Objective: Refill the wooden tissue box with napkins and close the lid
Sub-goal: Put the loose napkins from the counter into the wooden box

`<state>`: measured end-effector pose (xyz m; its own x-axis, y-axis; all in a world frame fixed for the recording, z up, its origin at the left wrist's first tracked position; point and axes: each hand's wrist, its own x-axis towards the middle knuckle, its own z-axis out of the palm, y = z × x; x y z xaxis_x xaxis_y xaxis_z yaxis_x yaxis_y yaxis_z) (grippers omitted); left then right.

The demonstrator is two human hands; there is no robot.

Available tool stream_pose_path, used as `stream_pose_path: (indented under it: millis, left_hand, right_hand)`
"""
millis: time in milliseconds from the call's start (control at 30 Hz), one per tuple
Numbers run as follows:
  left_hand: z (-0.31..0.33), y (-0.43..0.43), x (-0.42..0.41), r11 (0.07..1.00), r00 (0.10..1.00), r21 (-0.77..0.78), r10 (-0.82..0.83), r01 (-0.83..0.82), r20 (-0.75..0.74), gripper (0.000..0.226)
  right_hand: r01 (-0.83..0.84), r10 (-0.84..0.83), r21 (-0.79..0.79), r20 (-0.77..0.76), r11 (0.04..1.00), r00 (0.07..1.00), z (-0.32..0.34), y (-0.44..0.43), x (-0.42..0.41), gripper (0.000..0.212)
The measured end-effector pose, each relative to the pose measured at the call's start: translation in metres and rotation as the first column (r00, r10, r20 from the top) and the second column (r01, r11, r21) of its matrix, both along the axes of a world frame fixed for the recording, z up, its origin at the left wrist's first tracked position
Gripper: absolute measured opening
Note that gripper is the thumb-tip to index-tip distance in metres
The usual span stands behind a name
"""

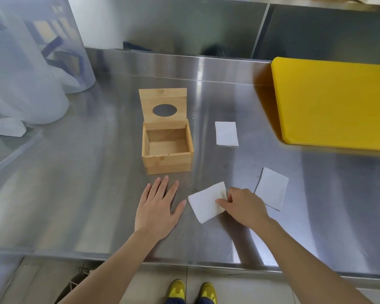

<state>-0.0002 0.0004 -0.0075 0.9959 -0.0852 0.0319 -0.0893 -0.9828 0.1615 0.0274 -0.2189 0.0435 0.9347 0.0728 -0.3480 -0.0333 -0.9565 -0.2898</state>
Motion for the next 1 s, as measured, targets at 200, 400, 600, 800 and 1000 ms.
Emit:
stream_pose_path:
  millis: [200, 400, 600, 800, 1000]
  left_hand:
    - [0.000, -0.002, 0.001, 1.000, 1.000, 0.009, -0.002, 0.002, 0.008, 0.066]
    - [0.001, -0.002, -0.001, 1.000, 1.000, -0.014, 0.003, -0.002, 0.028, 0.065]
    - [0.000, 0.000, -0.003, 0.993, 0.992, -0.020, 0.118, -0.117, 0.042, 0.063]
    - [-0.002, 0.000, -0.003, 0.990, 0.990, -0.010, 0.139, -0.139, 0.035, 0.063]
    - [-0.004, 0.000, -0.001, 0.990, 0.990, -0.006, 0.139, -0.139, 0.036, 0.064]
  right_hand:
    - [-0.011, 0.006, 0.103, 0.050, 0.995, 0.999, 0.018, -0.012, 0.024, 0.020]
    - [-0.342, 0.329, 0.093, 0.129, 0.935, 0.935, 0.026, 0.014, 0.039, 0.019]
    - [-0.401, 0.401, -0.007, 0.027, 0.916, 0.915, 0.017, 0.025, 0.045, 0.028]
    - [-0.427, 0.426, -0.046, -0.025, 0.903, 0.904, 0.013, 0.024, 0.045, 0.008]
    - [-0.349, 0.349, 0.014, -0.114, 0.937, 0.930, 0.015, 0.022, 0.041, 0.006]
